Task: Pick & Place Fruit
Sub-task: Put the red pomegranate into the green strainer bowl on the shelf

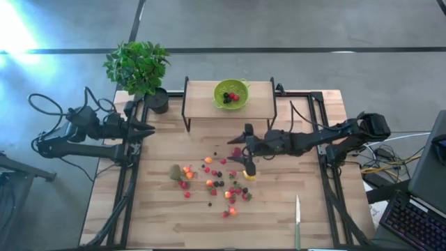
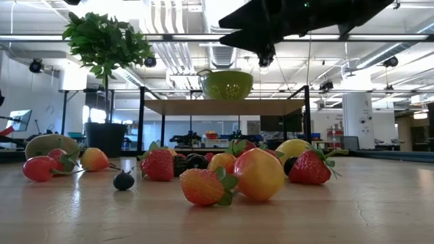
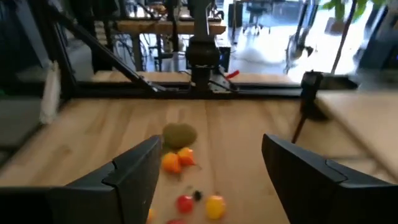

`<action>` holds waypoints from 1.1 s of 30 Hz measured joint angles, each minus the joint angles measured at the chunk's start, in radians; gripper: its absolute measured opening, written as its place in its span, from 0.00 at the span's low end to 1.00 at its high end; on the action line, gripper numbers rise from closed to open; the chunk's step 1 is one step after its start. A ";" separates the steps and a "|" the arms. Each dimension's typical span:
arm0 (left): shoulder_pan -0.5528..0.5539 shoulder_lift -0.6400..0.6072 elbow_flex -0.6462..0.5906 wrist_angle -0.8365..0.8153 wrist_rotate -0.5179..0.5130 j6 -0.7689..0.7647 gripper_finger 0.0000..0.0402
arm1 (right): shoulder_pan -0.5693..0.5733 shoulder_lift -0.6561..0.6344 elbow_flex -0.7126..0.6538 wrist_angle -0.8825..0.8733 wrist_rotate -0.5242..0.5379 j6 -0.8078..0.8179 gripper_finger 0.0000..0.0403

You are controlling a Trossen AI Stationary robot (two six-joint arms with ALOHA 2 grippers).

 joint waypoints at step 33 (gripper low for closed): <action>0.001 0.000 0.000 0.000 0.000 0.000 0.16 | -0.080 0.115 0.149 -0.711 0.030 0.114 0.70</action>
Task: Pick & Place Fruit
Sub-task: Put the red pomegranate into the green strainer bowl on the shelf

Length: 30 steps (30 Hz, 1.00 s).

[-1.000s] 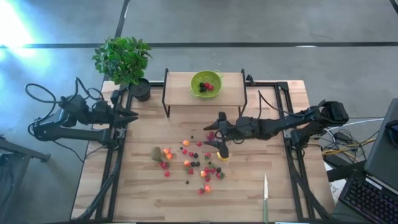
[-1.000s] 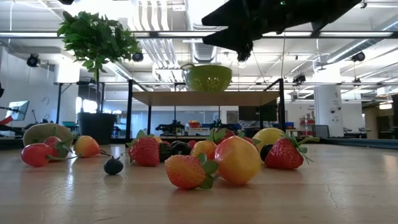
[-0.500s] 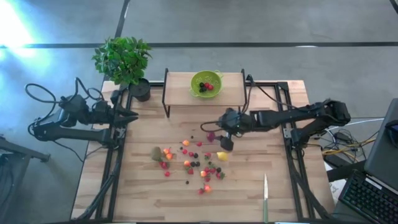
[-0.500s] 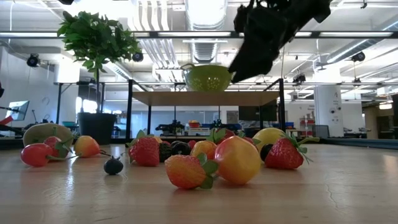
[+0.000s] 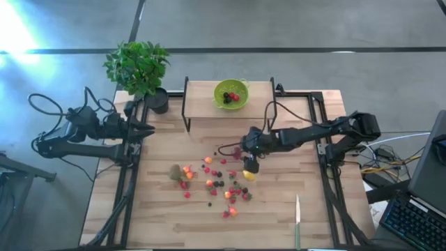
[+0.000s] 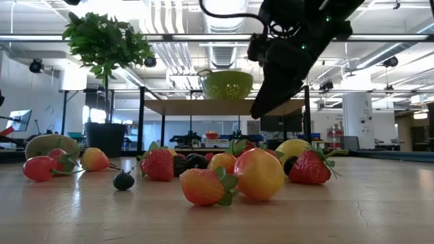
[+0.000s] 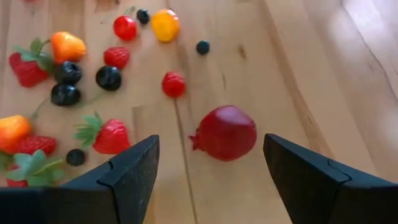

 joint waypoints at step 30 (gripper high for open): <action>-0.001 0.000 0.000 0.000 0.000 0.000 0.16 | -0.037 0.276 0.068 0.071 0.056 0.022 0.69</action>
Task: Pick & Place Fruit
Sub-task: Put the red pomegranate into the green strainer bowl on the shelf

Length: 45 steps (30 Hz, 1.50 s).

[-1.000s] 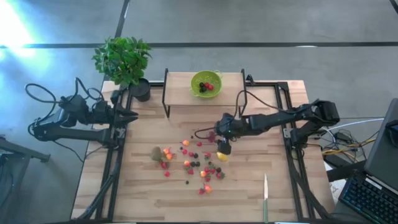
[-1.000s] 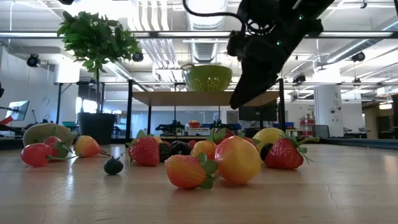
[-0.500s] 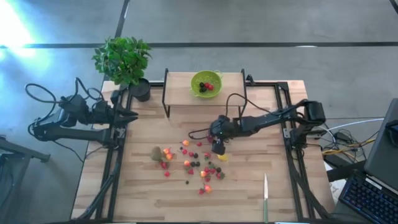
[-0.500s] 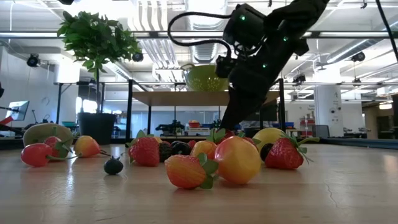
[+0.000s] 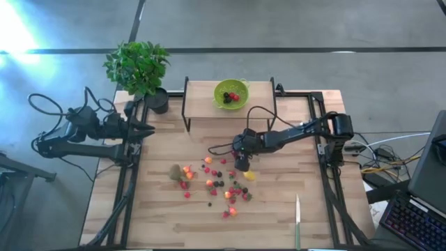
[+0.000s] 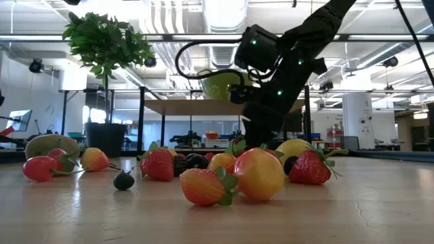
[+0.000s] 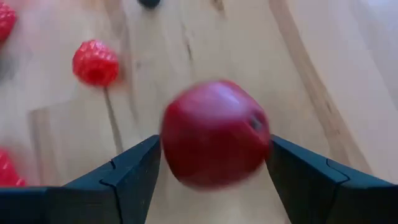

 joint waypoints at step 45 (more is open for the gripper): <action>0.001 0.000 0.000 0.000 0.000 0.000 0.16 | -0.024 -0.004 0.010 0.016 -0.065 0.001 0.49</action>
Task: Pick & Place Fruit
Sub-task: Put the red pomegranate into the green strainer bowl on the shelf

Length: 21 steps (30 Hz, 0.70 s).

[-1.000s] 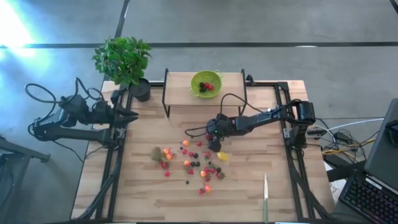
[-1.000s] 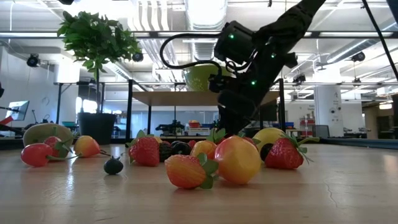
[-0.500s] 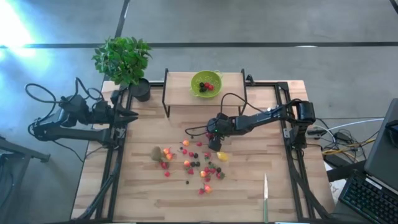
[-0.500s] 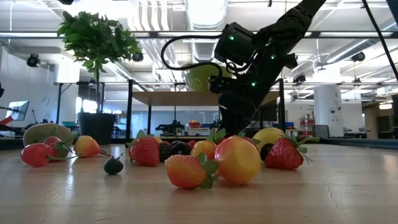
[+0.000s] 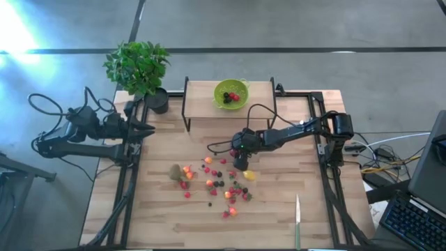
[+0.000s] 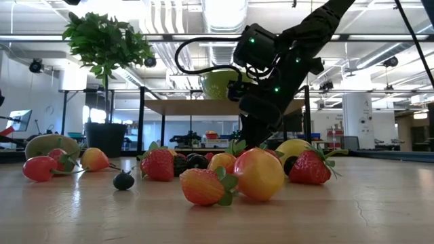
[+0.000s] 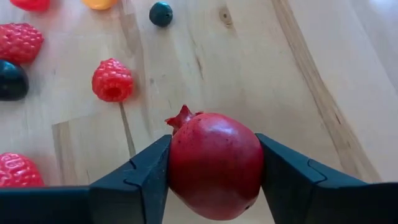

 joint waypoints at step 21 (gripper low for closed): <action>-0.001 0.000 0.000 0.000 0.000 0.000 0.16 | -0.009 -0.309 0.136 -0.017 -0.125 -0.112 0.50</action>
